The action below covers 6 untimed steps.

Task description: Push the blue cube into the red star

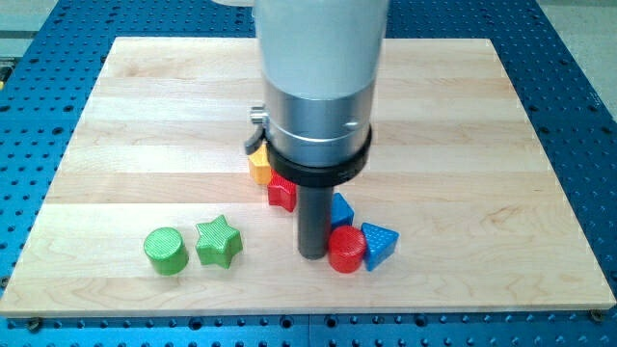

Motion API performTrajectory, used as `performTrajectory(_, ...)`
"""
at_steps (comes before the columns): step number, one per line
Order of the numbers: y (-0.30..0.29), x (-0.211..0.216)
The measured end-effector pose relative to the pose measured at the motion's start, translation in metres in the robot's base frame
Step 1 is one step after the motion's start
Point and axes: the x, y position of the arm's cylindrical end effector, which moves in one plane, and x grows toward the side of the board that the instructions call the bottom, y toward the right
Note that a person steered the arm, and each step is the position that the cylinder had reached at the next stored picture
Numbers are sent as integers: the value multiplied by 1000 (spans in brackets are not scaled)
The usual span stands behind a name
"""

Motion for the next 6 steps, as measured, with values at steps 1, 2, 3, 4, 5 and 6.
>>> performTrajectory(1, 7, 32)
performTrajectory(2, 56, 50)
performTrajectory(3, 96, 28)
performTrajectory(4, 38, -9)
performTrajectory(5, 57, 23)
performTrajectory(6, 41, -4)
